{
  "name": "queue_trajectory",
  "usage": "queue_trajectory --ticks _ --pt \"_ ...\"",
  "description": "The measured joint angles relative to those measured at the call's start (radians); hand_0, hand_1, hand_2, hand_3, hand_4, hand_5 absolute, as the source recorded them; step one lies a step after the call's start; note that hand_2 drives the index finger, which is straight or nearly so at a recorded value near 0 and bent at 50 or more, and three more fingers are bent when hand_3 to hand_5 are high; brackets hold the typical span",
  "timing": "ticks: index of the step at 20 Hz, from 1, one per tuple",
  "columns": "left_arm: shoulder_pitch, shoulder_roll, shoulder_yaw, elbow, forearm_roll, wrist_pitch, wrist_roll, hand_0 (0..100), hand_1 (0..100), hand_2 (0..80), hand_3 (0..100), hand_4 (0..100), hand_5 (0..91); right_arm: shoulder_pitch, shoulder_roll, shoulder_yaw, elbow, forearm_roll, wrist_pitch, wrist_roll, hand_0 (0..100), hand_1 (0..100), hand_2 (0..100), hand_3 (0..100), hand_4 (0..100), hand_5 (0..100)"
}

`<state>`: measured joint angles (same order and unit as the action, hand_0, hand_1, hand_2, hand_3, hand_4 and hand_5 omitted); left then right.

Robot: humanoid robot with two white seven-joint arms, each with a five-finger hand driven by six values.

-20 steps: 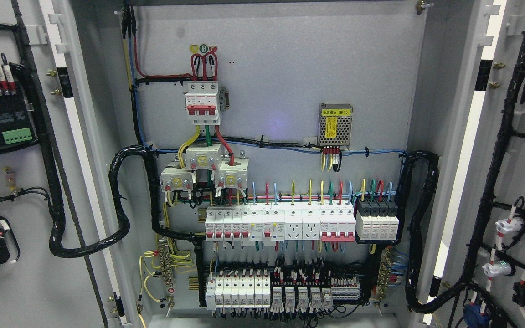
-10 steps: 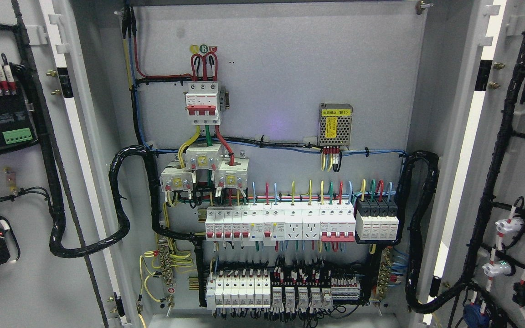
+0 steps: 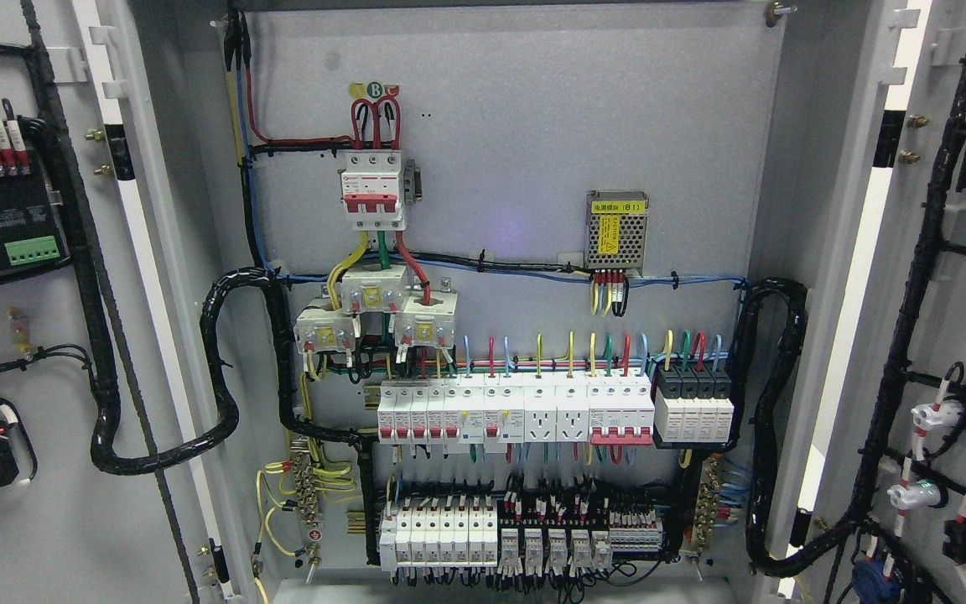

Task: Open door with both hands

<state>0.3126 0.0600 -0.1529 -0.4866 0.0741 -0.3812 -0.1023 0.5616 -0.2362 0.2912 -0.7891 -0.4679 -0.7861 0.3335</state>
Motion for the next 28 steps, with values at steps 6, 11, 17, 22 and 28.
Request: queue_trajectory --ticks 6,11,17,22,28 --pt "-0.035 -0.026 0.014 0.136 -0.003 0.162 0.002 0 0 0.0 0 3 0.0 -0.117 0.098 -0.01 0.26 0.023 0.052 -0.041 0 0 0 0 0 0" --pt "-0.076 -0.038 0.027 0.222 -0.005 0.251 0.002 0 0 0.0 0 3 0.0 -0.18 0.148 -0.016 0.403 0.043 0.251 -0.135 0 0 0 0 0 0" --pt "-0.123 -0.047 0.054 0.3 -0.01 0.356 0.002 0 0 0.0 0 3 0.0 -0.232 0.185 -0.02 0.51 0.111 0.395 -0.277 0 0 0 0 0 0" --pt "-0.142 -0.052 0.077 0.34 -0.012 0.402 0.002 0 0 0.0 0 3 0.0 -0.272 0.218 -0.022 0.565 0.138 0.492 -0.303 0 0 0 0 0 0" --pt "-0.152 -0.055 0.109 0.364 -0.012 0.431 0.002 0 0 0.0 0 3 0.0 -0.308 0.244 -0.023 0.608 0.199 0.569 -0.31 0 0 0 0 0 0"
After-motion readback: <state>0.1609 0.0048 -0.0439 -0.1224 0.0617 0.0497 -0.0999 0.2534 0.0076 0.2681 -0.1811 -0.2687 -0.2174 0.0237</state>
